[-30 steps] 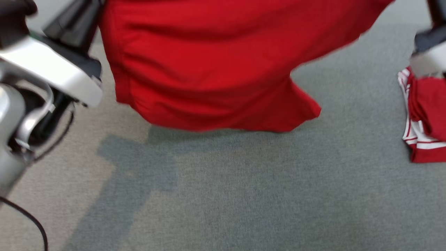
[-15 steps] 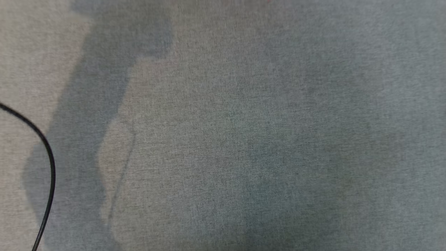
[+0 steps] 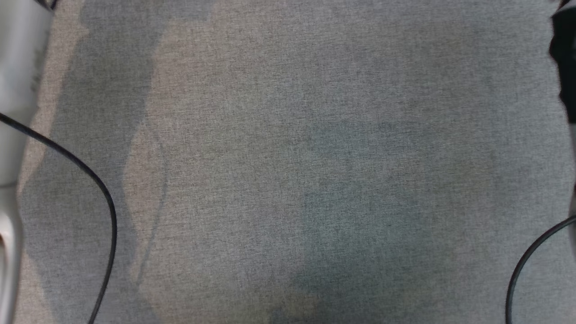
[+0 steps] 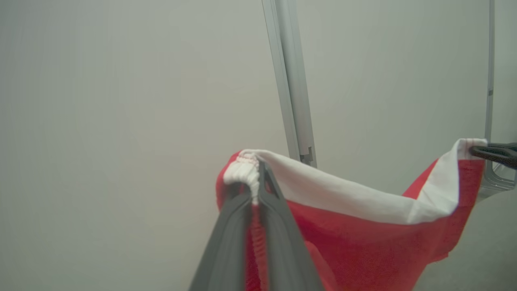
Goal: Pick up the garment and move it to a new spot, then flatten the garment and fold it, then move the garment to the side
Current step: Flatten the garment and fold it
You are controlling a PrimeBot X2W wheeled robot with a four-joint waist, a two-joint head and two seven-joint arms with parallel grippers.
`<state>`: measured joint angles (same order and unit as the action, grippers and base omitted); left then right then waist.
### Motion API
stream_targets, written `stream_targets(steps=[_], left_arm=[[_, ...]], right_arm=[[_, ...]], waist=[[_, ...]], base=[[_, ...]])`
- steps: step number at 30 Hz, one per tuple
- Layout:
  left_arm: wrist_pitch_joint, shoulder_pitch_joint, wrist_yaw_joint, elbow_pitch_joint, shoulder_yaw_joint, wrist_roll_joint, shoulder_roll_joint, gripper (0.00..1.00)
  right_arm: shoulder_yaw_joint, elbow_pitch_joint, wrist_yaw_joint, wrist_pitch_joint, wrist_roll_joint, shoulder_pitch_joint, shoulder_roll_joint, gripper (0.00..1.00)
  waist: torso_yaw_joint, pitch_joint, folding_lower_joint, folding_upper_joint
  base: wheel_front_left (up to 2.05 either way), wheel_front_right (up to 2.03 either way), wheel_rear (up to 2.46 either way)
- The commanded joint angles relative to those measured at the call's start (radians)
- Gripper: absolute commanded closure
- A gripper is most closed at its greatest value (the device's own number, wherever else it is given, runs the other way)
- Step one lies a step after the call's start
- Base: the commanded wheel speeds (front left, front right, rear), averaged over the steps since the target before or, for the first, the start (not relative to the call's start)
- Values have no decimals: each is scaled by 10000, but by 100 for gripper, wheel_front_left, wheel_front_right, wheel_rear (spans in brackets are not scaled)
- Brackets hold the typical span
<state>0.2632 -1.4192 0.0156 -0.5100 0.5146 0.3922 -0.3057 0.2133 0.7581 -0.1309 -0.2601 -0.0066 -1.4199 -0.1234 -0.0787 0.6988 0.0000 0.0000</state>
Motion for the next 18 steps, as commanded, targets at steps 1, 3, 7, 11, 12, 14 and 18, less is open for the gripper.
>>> stream_targets(steps=[1,3,7,11,12,14,18], left_arm=[[8,330,-71,-58,-105,-156,-4,100],[8,891,-298,-155,-225,-503,80,100],[11,1849,-652,-318,-602,-941,255,100],[11,2645,-940,-418,-964,-1231,375,100],[10,2852,-1022,-452,-956,-1351,401,100],[10,3241,-1148,-484,-892,-1562,404,100],[11,3978,-1359,-704,-524,-1967,367,100]], right_arm=[[125,90,3,-61,11,332,65,100],[452,191,3,-63,100,697,95,100],[1042,230,4,-65,415,1452,-189,100],[1698,350,3,-66,793,2099,-501,100],[1890,415,3,-66,907,2262,-620,100],[2328,528,3,-66,1134,2570,-833,100],[3274,688,3,-67,1656,3142,-1206,100]], waist=[[46,49,0,0],[87,28,0,0],[207,-170,0,0],[329,-535,0,0],[366,-653,0,0],[437,-882,0,0],[604,-1377,0,0]], base=[[0,0,0],[0,0,0],[0,0,0],[0,0,0],[0,0,0],[0,0,0],[0,0,0]])
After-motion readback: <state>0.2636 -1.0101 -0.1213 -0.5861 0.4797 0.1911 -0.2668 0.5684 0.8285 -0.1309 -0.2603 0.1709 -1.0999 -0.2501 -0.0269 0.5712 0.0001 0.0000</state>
